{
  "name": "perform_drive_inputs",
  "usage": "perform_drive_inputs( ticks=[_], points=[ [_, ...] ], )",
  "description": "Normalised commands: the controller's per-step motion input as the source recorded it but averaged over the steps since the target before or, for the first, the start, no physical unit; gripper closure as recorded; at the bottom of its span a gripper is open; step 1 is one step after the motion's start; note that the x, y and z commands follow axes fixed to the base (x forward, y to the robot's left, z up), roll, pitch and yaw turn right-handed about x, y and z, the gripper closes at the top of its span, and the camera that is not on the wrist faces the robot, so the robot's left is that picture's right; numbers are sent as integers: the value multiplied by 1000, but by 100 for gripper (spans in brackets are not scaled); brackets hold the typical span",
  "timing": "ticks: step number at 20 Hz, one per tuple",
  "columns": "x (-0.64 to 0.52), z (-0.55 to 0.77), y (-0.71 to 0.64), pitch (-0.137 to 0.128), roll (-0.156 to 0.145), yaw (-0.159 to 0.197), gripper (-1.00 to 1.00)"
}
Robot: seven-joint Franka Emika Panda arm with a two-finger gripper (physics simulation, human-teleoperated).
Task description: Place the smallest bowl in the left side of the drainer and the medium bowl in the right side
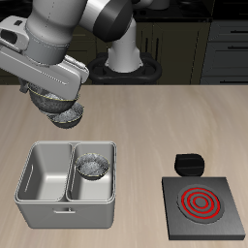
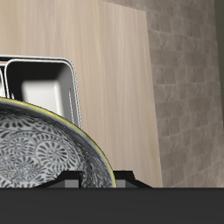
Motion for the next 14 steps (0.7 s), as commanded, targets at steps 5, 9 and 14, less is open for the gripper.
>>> perform_drive_inputs(
  ticks=[5,9,14],
  points=[
    [172,-390,69,31,-9,0,100],
    [75,-231,-72,32,-33,-2,100],
    [-32,-113,-127,2,-74,45,100]
  ],
)
